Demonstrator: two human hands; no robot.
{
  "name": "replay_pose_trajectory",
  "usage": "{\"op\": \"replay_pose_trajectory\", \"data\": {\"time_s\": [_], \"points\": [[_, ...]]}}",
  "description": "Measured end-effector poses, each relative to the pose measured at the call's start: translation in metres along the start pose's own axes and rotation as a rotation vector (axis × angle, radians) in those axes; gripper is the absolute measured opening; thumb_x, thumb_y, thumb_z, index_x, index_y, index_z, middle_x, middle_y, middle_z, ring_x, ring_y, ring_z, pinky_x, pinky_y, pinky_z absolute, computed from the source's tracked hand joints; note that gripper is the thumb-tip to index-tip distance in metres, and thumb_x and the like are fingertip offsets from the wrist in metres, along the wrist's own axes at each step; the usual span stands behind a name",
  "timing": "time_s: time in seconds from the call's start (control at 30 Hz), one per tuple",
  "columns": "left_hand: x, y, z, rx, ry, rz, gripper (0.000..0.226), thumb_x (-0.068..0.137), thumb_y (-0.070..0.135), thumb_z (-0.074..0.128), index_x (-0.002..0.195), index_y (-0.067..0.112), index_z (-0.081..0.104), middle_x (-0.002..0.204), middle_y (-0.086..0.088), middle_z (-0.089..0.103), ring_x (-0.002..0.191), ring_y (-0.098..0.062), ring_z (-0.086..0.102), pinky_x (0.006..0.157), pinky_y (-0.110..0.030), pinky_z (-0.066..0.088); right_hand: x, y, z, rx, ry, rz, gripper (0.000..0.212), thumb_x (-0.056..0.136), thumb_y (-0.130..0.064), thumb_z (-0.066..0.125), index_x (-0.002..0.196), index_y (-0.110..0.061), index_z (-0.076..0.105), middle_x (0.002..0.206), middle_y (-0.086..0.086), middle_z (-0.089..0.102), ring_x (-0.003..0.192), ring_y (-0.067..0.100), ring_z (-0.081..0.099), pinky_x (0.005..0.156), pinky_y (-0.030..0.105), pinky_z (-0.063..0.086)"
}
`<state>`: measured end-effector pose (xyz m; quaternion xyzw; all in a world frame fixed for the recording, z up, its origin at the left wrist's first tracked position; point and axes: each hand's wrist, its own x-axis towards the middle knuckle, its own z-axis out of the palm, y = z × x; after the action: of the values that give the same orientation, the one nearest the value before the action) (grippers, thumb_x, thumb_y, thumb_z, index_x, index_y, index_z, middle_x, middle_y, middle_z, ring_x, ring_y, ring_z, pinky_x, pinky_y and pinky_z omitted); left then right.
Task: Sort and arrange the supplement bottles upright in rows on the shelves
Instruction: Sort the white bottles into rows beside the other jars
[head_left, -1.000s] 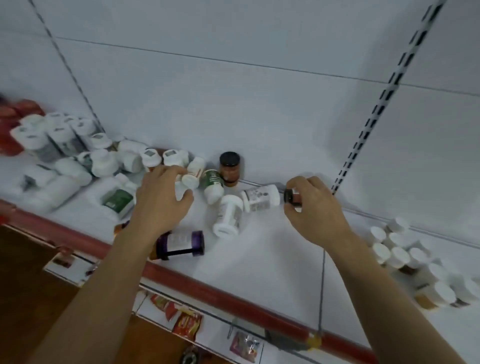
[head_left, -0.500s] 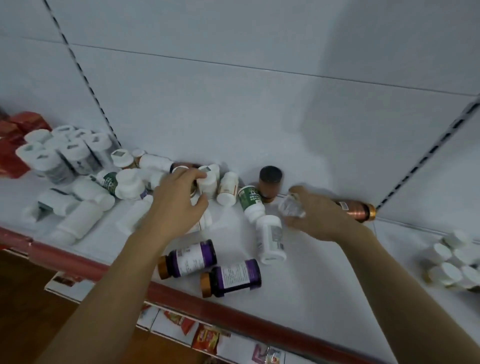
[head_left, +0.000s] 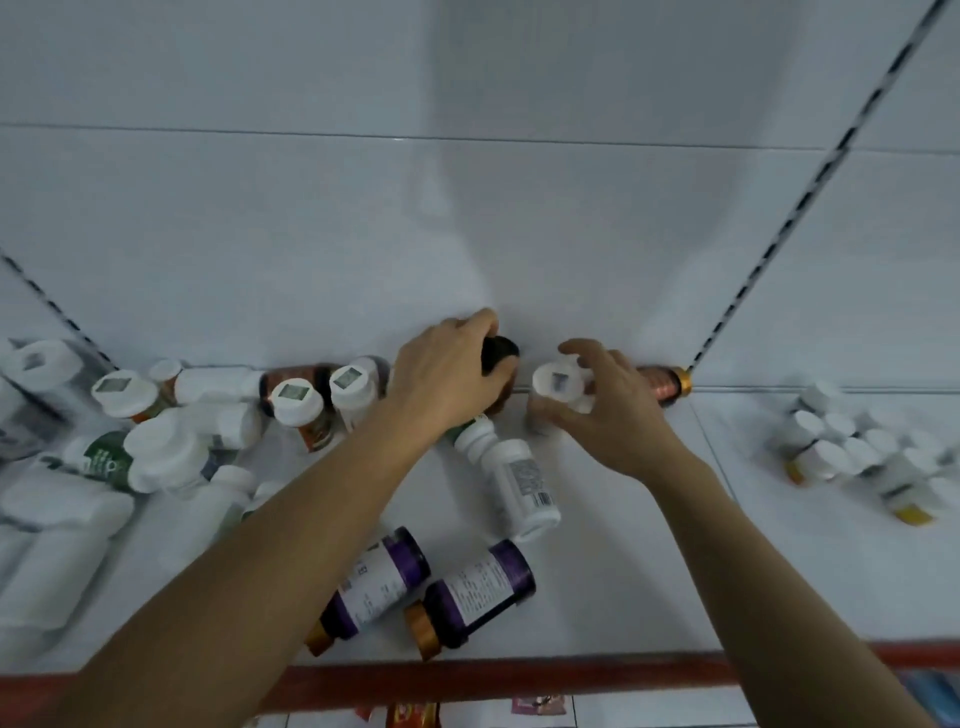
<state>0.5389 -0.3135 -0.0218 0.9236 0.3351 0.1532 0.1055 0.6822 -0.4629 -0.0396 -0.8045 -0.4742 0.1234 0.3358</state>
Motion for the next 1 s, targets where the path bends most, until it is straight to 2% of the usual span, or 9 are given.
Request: {"op": "replay_pose_trajectory", "data": {"time_s": [0.07, 0.13, 0.27, 0.4, 0.57, 0.67, 0.8, 0.9, 1.0], "points": [[0.001, -0.001, 0.004, -0.041, -0.018, 0.011, 0.037, 0.09, 0.052, 0.058, 0.118, 0.029, 0.047, 0.115, -0.003, 0.064, 0.098, -0.029, 0.062, 0.073, -0.037, 0.048, -0.002, 0.005, -0.013, 0.069, 0.217, 0.061, 0.034, 0.096, -0.036, 0.061, 0.128, -0.026, 0.056, 0.122, 0.0, 0.055, 0.092, 0.01, 0.058, 0.084, 0.028, 0.04], [0.0, -0.002, 0.007, -0.067, -0.016, 0.009, 0.036, 0.088, 0.047, 0.061, 0.112, 0.026, 0.045, 0.11, -0.004, 0.063, 0.096, -0.031, 0.061, 0.071, -0.037, 0.047, 0.001, 0.022, -0.028, -0.058, 0.3, 0.129, 0.033, 0.093, -0.014, 0.056, 0.124, -0.023, 0.06, 0.124, 0.006, 0.058, 0.098, 0.02, 0.058, 0.088, 0.034, 0.043], [-0.005, 0.001, 0.005, -0.131, -0.028, -0.014, 0.044, 0.082, 0.043, 0.064, 0.113, 0.025, 0.039, 0.107, -0.003, 0.061, 0.093, -0.031, 0.061, 0.073, -0.041, 0.051, 0.002, 0.06, -0.042, -0.42, -0.079, 0.294, 0.067, 0.083, -0.006, 0.054, 0.142, -0.037, 0.045, 0.145, 0.0, 0.041, 0.131, 0.038, 0.037, 0.101, 0.056, 0.04], [-0.011, -0.002, 0.005, -0.207, -0.076, -0.026, 0.037, 0.088, 0.043, 0.052, 0.124, 0.035, 0.046, 0.114, -0.004, 0.062, 0.104, -0.03, 0.06, 0.086, -0.042, 0.051, -0.002, 0.088, -0.04, -0.317, -0.157, 0.196, 0.084, 0.076, 0.004, 0.055, 0.151, -0.03, 0.038, 0.146, 0.01, 0.04, 0.129, 0.041, 0.042, 0.112, 0.045, 0.033], [-0.018, 0.004, -0.019, -0.559, 0.032, -0.255, 0.014, 0.1, 0.025, 0.041, 0.102, 0.029, 0.054, 0.089, 0.005, 0.059, 0.078, -0.013, 0.056, 0.066, -0.03, 0.043, 0.0, 0.096, -0.05, -0.141, -0.05, 0.162, 0.062, 0.087, -0.024, 0.074, 0.139, -0.027, 0.041, 0.105, 0.01, 0.062, 0.096, 0.036, 0.059, 0.079, 0.037, 0.045], [-0.02, 0.015, -0.034, -1.169, 0.111, -0.581, 0.018, 0.094, 0.032, 0.045, 0.09, 0.02, 0.058, 0.077, -0.004, 0.063, 0.059, -0.017, 0.055, 0.055, -0.028, 0.038, -0.002, 0.088, -0.058, 0.025, 0.026, 0.174, 0.048, 0.088, -0.036, 0.075, 0.124, -0.022, 0.048, 0.092, 0.003, 0.06, 0.081, 0.026, 0.059, 0.065, 0.032, 0.042], [-0.037, 0.02, -0.034, -1.856, -0.097, -0.642, 0.041, 0.083, 0.026, 0.052, 0.118, 0.004, 0.056, 0.097, -0.017, 0.068, 0.07, -0.024, 0.067, 0.058, -0.028, 0.048, -0.002, 0.07, -0.066, 0.169, 0.116, 0.086, 0.04, 0.085, -0.039, 0.077, 0.114, -0.029, 0.052, 0.098, -0.007, 0.061, 0.087, 0.015, 0.06, 0.069, 0.027, 0.045], [-0.049, 0.026, -0.027, -1.954, -0.073, -0.59, 0.048, 0.074, 0.015, 0.057, 0.121, 0.002, 0.055, 0.098, -0.017, 0.07, 0.085, -0.03, 0.072, 0.066, -0.031, 0.057, 0.002, 0.064, -0.069, 0.142, 0.106, -0.024, 0.042, 0.082, -0.036, 0.079, 0.115, -0.032, 0.054, 0.106, -0.006, 0.06, 0.093, 0.016, 0.057, 0.078, 0.03, 0.046], [-0.053, 0.031, -0.024, -1.796, 0.05, -0.539, 0.053, 0.07, 0.004, 0.058, 0.123, 0.011, 0.053, 0.096, -0.014, 0.07, 0.09, -0.033, 0.074, 0.071, -0.035, 0.058, 0.002, 0.065, -0.073, 0.141, 0.077, -0.05, 0.04, 0.083, -0.038, 0.078, 0.114, -0.034, 0.053, 0.108, -0.005, 0.06, 0.089, 0.012, 0.059, 0.074, 0.026, 0.044]]}}
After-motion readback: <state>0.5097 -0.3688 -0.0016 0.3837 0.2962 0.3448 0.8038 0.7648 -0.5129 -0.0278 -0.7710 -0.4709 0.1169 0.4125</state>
